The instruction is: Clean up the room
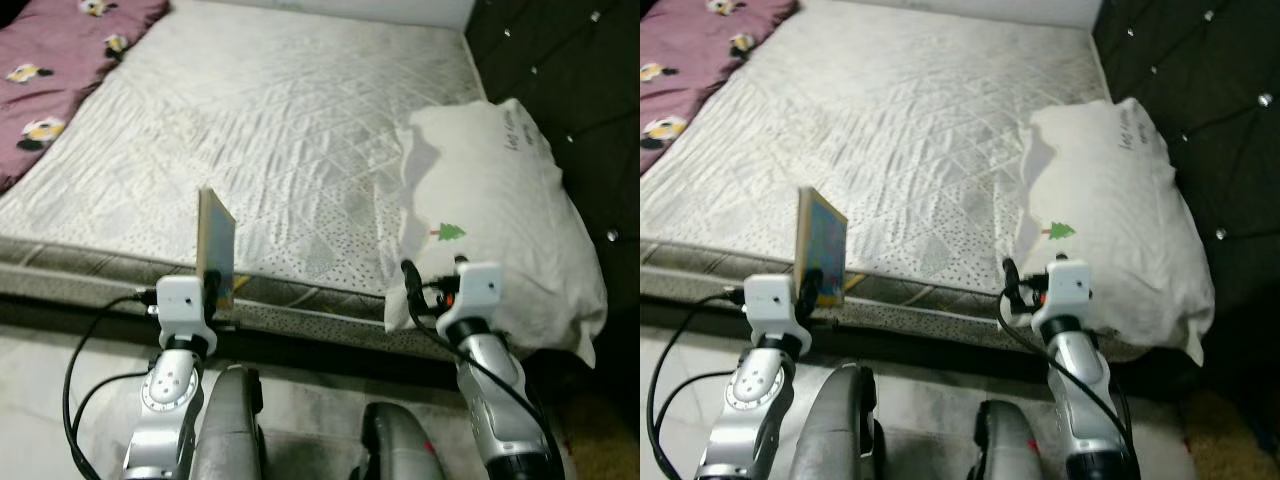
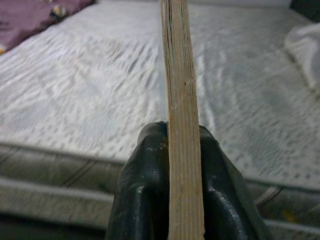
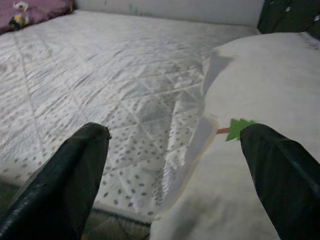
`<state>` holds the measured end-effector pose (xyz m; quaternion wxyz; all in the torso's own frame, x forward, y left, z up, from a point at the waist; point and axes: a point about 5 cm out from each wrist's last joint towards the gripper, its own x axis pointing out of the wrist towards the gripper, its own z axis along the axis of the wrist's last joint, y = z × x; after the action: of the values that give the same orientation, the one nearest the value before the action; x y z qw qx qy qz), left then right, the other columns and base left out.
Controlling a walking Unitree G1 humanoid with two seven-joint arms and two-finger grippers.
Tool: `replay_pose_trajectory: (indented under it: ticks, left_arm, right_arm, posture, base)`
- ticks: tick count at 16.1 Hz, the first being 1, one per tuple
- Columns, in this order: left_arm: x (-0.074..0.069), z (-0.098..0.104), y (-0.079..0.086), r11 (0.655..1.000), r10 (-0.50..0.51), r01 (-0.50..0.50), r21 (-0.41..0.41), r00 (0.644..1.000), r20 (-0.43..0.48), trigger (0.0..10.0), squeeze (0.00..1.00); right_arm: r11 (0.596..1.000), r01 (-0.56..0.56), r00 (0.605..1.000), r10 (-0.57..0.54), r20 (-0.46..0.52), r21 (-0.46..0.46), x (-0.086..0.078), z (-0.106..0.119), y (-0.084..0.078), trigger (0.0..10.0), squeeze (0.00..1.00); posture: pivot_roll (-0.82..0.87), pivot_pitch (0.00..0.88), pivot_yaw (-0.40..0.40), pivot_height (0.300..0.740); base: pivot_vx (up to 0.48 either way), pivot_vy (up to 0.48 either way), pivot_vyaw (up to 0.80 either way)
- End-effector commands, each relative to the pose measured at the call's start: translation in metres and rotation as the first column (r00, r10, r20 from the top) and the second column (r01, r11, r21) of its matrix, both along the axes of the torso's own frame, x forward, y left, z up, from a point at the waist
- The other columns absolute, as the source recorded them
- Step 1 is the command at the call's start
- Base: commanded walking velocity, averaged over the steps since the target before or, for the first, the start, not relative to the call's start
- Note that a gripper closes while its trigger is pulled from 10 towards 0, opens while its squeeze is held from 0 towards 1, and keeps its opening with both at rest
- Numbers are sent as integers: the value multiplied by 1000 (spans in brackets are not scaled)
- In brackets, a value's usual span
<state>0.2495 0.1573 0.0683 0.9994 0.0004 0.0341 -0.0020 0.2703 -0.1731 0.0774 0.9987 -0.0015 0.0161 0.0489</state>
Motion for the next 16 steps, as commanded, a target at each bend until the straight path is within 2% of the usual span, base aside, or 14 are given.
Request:
replay_pose_trajectory:
  ticks: [1,16]
  left_arm:
    - [3,14,-7,999,-37,38,-9,997,74,10000,0]
    - [4,15,-10,997,-70,71,-20,995,76,10000,0]
  right_arm:
    - [1000,15,1000,-16,-13,-9,-2,-3,-5,10000,0]
    - [1000,25,1000,-25,-15,-16,-5,-4,-7,10000,0]
  posture:
    - [-23,78,-30,635]
    - [-33,81,-22,635]
  base:
    - [259,0,0]
    - [310,0,0]
